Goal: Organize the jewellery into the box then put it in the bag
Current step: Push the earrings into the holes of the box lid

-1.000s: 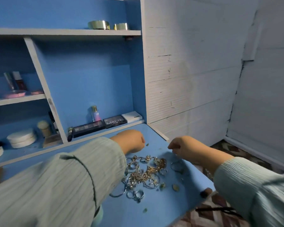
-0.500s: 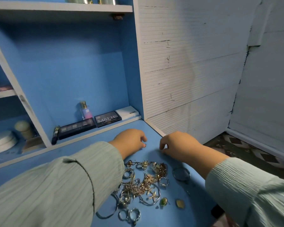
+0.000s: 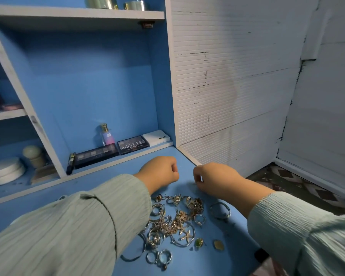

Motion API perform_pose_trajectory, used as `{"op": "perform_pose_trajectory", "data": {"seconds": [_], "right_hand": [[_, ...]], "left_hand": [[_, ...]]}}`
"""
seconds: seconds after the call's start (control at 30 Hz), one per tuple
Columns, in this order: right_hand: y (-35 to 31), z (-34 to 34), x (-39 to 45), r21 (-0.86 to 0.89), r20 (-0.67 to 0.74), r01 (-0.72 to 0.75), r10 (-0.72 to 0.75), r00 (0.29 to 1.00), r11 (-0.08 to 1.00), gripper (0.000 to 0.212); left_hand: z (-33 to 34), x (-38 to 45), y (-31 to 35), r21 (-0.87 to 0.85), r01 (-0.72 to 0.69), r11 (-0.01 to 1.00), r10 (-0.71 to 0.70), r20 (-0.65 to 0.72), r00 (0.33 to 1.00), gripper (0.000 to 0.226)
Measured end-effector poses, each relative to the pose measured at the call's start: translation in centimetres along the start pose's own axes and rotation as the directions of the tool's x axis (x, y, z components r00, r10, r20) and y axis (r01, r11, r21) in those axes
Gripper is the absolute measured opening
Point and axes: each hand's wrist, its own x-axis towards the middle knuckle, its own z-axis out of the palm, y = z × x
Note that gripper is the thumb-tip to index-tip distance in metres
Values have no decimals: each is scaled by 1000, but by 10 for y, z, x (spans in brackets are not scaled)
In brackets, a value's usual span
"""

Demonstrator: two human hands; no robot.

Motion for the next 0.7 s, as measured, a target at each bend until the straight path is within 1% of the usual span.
{"op": "perform_pose_trajectory", "data": {"seconds": [0.17,0.27,0.3,0.37,0.47,0.6,0.7], "right_hand": [[-15,-11,-16,175,-89,-7,23,996,985,5],[-30,-22,-29,272,-135,23,14,991,962,0],[-36,-26,-34,297,-141,33,9,990,954,3],[-49,-32,-44,344,-144,60,-11,990,937,7],[-72,-40,-59,398,-147,111,-56,988,911,3],[-102,-40,-77,539,-99,126,-86,991,833,8],[-122,-35,-86,589,-67,129,-111,992,798,11]], "left_hand": [[-19,-27,6,-170,36,985,-50,-75,996,14],[-30,-50,5,-289,55,956,-87,-102,991,8],[-33,-59,4,-323,59,944,-97,-105,990,6],[-41,-77,0,-366,65,928,-112,-109,988,5],[-51,-104,-8,-439,71,896,-129,-103,986,10],[-58,-141,-21,-576,75,814,-163,-104,981,15],[-59,-167,-30,-649,59,759,-181,-123,976,16]]}}
